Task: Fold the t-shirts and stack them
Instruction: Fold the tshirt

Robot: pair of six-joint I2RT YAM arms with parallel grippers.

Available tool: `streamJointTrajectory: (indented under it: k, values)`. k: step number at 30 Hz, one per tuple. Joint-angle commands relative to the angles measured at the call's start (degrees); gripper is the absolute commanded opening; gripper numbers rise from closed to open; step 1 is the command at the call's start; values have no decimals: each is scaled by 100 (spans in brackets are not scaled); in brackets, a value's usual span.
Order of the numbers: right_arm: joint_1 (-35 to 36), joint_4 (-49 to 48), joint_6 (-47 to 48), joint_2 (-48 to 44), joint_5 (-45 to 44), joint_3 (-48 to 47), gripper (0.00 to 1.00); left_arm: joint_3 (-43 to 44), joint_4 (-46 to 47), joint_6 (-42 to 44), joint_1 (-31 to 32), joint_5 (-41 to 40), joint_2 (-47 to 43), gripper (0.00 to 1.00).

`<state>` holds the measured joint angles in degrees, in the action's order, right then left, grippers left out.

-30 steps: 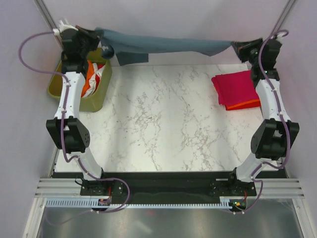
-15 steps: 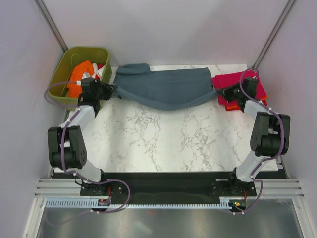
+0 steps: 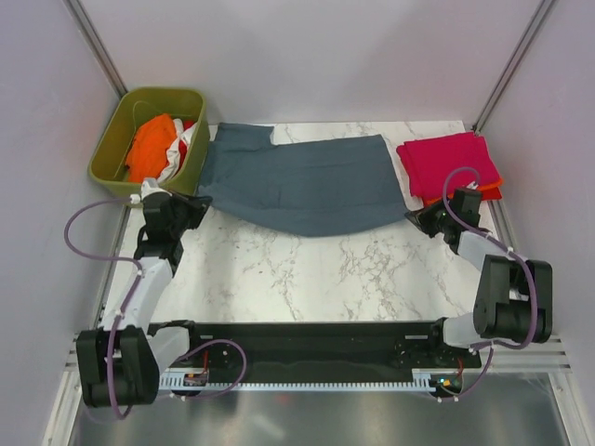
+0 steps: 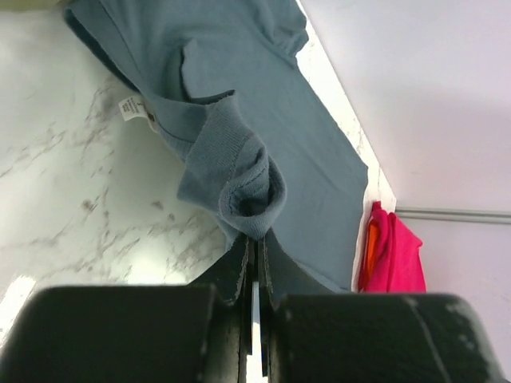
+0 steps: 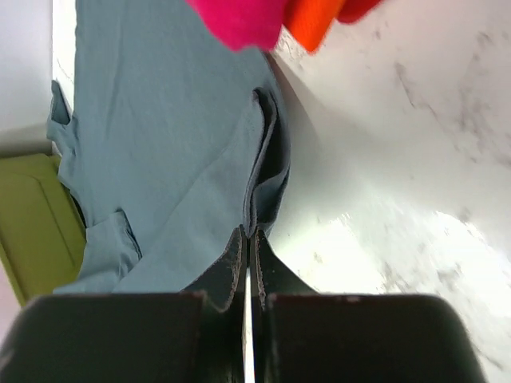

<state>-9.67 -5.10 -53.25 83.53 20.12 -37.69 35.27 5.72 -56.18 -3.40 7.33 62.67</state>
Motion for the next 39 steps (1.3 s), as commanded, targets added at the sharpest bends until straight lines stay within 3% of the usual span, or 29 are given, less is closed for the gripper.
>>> streamJointTrajectory:
  k: [1,9,11,12,13,14,15,16,17,20,25,31,34,39]
  values:
    - [-35,237,464,-670,-464,349,0,-561,-527,222,-3,-285,-702,2]
    - [-35,1467,571,-2355,-1387,1220,0,-1987,-1476,108,-12,-522,-2555,2]
    - [-35,1635,518,-2691,-1493,1535,2,-2137,-1932,-59,-12,-662,-2882,8]
    - [-35,1766,500,-3058,-1554,1641,8,-2260,-2134,-138,-12,-715,-3171,16]
    - [-35,1819,483,-3262,-1607,1738,15,-2304,-2284,-286,-3,-733,-3304,35]
    - [-35,1872,483,-3446,-1773,1878,41,-2331,-2607,-349,-12,-890,-3419,51]
    - [-35,1968,491,-3831,-1879,1914,53,-2331,-2741,-393,-12,-926,-3533,63]
    - [-35,2013,518,-3974,-1967,1932,59,-2288,-2847,-367,-12,-953,-3691,86]
    - [-35,2031,605,-4106,-2098,1889,62,-2226,-2978,-297,-12,-944,-3736,93]
    - [-35,1988,1053,-4187,-2170,1565,58,-1700,-3198,247,-3,-961,-3649,95]
    - [44,1741,2097,-2757,-1722,730,46,-610,-3033,1212,23,-622,-2903,95]
    - [422,1574,2372,-1410,-1976,-106,44,-2,-2122,1707,269,30,-1576,93]
    - [712,1451,2346,-971,-2205,-308,45,50,-1593,1725,864,-55,-1171,92]
    - [1097,1381,2258,-259,-2600,-608,46,559,-1494,1874,1658,-724,-406,92]
